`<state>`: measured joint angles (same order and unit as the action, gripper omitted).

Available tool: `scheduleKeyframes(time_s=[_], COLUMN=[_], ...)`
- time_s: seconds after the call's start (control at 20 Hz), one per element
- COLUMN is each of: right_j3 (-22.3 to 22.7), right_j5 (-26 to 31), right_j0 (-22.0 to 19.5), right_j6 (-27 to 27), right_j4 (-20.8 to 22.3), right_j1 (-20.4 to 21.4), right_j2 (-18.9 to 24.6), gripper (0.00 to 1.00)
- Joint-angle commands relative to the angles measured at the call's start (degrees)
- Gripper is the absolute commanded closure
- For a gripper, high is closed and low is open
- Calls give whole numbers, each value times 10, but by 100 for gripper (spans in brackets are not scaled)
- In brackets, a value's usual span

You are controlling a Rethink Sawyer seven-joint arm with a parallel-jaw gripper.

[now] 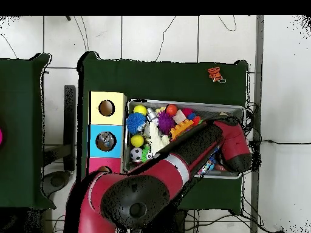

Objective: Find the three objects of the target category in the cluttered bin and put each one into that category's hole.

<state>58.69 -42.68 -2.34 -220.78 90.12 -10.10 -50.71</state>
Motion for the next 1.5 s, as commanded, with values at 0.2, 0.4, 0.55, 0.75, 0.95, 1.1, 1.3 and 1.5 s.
scheduleKeyframes(time_s=[0.2,0.4,0.55,0.75,0.95,1.1,1.3,1.5], right_j3=[-67,-72,-74,-63,-46,-28,3,13], right_j5=[77,74,74,86,93,81,21,-7], right_j0=[27,23,17,0,-22,-41,-57,-62], right_j6=[-124,-125,-100,-4,104,183,243,256], right_j4=[30,20,6,-30,-78,-109,-126,-128], right_j1=[-132,-137,-133,-98,-49,-14,35,57], right_j2=[-12,-11,-1,43,94,125,149,162], gripper=[0,0,0,0,0,0,0,0])
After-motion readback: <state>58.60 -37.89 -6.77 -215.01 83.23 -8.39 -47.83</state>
